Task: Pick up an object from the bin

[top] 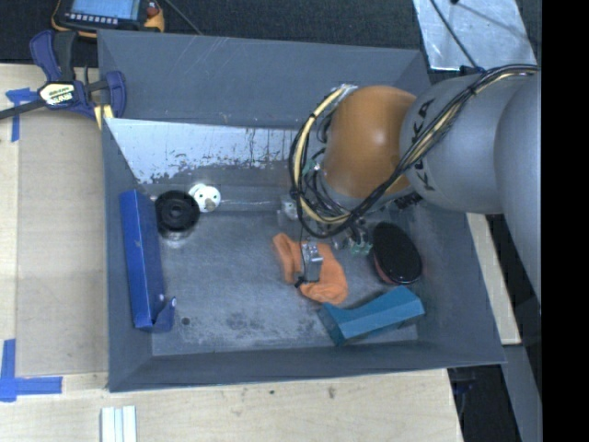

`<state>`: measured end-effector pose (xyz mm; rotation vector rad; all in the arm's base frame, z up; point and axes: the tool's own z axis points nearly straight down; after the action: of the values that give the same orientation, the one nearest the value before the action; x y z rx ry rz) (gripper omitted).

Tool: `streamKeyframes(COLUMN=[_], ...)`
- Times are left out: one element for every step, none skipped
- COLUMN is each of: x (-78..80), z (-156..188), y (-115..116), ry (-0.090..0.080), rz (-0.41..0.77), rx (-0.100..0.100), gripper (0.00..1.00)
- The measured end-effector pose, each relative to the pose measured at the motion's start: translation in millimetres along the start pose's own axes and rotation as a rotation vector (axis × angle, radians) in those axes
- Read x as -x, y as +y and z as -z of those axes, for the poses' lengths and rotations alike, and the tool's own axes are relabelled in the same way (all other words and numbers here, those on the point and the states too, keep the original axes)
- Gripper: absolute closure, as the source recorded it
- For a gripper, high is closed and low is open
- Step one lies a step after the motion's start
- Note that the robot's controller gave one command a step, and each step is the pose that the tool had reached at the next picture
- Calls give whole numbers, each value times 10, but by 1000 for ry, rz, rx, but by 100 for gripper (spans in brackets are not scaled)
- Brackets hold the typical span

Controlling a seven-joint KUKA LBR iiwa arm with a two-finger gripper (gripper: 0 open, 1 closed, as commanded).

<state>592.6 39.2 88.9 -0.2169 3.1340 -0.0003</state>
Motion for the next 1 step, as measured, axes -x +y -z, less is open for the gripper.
streamKeyframes(x=[-81], z=[-179], y=[-465], ry=[-1], rz=[227], rx=[-1], gripper=[100])
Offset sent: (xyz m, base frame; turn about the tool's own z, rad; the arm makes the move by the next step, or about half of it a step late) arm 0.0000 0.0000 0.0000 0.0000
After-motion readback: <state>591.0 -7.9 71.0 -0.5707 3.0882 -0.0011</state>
